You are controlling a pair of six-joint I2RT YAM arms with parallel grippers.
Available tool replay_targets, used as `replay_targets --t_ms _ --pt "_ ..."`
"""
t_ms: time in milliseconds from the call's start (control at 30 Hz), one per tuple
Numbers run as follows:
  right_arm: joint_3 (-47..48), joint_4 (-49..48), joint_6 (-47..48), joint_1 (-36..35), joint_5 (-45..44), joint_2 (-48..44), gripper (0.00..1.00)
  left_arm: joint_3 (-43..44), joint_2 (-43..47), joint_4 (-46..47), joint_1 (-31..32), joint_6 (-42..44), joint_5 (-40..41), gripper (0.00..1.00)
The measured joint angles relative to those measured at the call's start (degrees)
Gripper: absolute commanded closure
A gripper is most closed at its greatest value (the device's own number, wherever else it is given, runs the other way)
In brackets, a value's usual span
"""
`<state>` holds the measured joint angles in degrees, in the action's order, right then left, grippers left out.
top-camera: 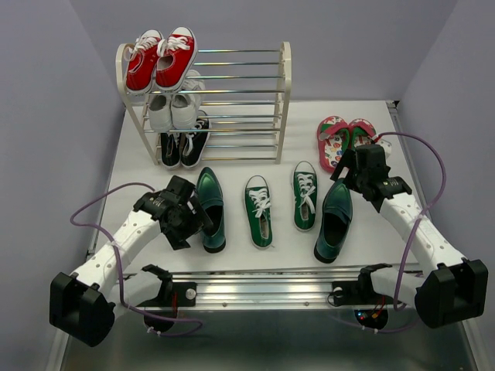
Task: Place and organize the shoes onto the shoe shelf
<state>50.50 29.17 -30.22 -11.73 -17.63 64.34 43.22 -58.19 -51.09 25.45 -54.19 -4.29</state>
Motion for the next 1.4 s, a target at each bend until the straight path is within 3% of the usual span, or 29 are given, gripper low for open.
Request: replay_targets --t_ms 233,433,700,1000,1167,1400 --pt "0.0 0.0 0.02 0.0 -0.57 0.04 0.0 0.0 0.24 0.11 0.28 -1.49 0.04 0.19" --pt "0.0 0.0 0.02 0.0 -1.05 0.11 0.0 0.0 -0.02 0.63 0.7 -2.45 0.13 0.36" --pt "-0.11 0.0 0.2 0.0 -1.55 0.11 0.0 -0.66 -2.51 2.91 0.76 -2.4 0.13 0.46" --pt "-0.66 0.02 0.39 0.0 -1.97 0.13 0.0 -1.53 -2.38 4.72 0.81 -1.81 -0.42 0.85" --pt "-0.74 0.0 0.44 0.0 -1.97 0.26 0.0 -1.49 -1.6 3.19 0.81 -0.96 -0.07 1.0" --pt "-0.74 0.0 0.44 0.0 -1.99 0.26 0.0 1.09 -1.18 -4.52 1.2 1.6 0.11 1.0"
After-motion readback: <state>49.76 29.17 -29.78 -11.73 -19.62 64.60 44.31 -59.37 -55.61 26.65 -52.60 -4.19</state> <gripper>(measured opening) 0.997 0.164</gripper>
